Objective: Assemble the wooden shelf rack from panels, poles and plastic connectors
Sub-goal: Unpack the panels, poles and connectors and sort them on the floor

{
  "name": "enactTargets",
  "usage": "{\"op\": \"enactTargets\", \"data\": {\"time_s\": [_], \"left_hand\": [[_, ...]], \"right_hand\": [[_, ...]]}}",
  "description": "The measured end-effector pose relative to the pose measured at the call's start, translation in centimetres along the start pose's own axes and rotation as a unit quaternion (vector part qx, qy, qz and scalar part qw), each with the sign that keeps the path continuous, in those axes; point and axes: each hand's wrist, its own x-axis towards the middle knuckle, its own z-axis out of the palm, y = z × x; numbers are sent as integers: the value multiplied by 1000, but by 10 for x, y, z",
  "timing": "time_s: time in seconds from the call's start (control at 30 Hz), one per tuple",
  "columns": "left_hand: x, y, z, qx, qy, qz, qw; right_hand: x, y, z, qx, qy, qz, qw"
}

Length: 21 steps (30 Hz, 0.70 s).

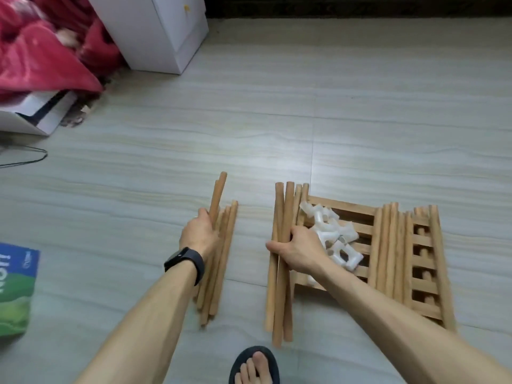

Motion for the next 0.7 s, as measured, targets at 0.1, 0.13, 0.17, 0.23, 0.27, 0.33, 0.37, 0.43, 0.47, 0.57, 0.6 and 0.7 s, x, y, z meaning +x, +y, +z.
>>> {"op": "enactTargets", "data": {"time_s": [0.1, 0.13, 0.17, 0.23, 0.27, 0.33, 0.37, 0.43, 0.47, 0.57, 0.6, 0.7], "left_hand": [[0, -62, 9, -31, -43, -81, 995], [-1, -76, 12, -42, -51, -98, 993], [-1, -87, 15, -49, -55, -110, 991], [2, -100, 23, -60, -62, -119, 989], [3, -103, 26, -65, -64, -120, 989], [6, -103, 33, -71, -62, -116, 989], [8, -102, 36, -69, -59, -110, 990], [10, -98, 41, -67, -47, -101, 991], [10, -96, 43, -71, -41, -99, 992], [7, -90, 48, -89, -29, -76, 993], [5, -88, 50, -92, -26, -62, 993], [-6, -82, 59, -61, -43, -16, 997]], "right_hand": [[15, 4, 49, 53, -23, 22, 998], [20, 7, 62, 64, -33, 28, 997], [26, 9, 72, 73, -42, 33, 996], [37, 13, 89, 78, -49, 42, 995], [42, 14, 96, 75, -48, 47, 995], [50, 14, 106, 77, -49, 57, 994], [52, 14, 110, 84, -54, 62, 993], [53, 13, 115, 80, -63, 59, 993], [53, 14, 116, 74, -66, 55, 994], [48, 16, 119, 85, -65, 42, 993], [46, 18, 120, 80, -64, 37, 994], [35, 23, 131, 1, -59, 8, 998]]}}
